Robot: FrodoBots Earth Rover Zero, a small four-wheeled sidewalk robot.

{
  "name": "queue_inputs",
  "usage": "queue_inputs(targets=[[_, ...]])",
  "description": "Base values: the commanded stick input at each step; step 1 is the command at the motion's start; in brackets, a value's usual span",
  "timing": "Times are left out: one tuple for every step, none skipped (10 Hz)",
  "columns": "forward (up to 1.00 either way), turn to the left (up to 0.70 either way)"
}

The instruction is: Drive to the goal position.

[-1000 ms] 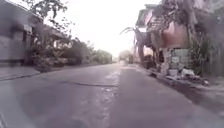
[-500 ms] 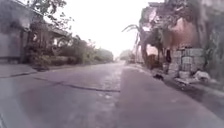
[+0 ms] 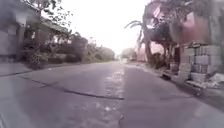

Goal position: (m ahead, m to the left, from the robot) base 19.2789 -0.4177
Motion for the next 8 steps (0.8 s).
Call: queue_inputs(targets=[[1.00, 0.00], [1.00, 0.00], [1.00, 0.00], [1.00, 0.00], [1.00, 0.00], [1.00, 0.00], [1.00, 0.00], [1.00, 0.00]])
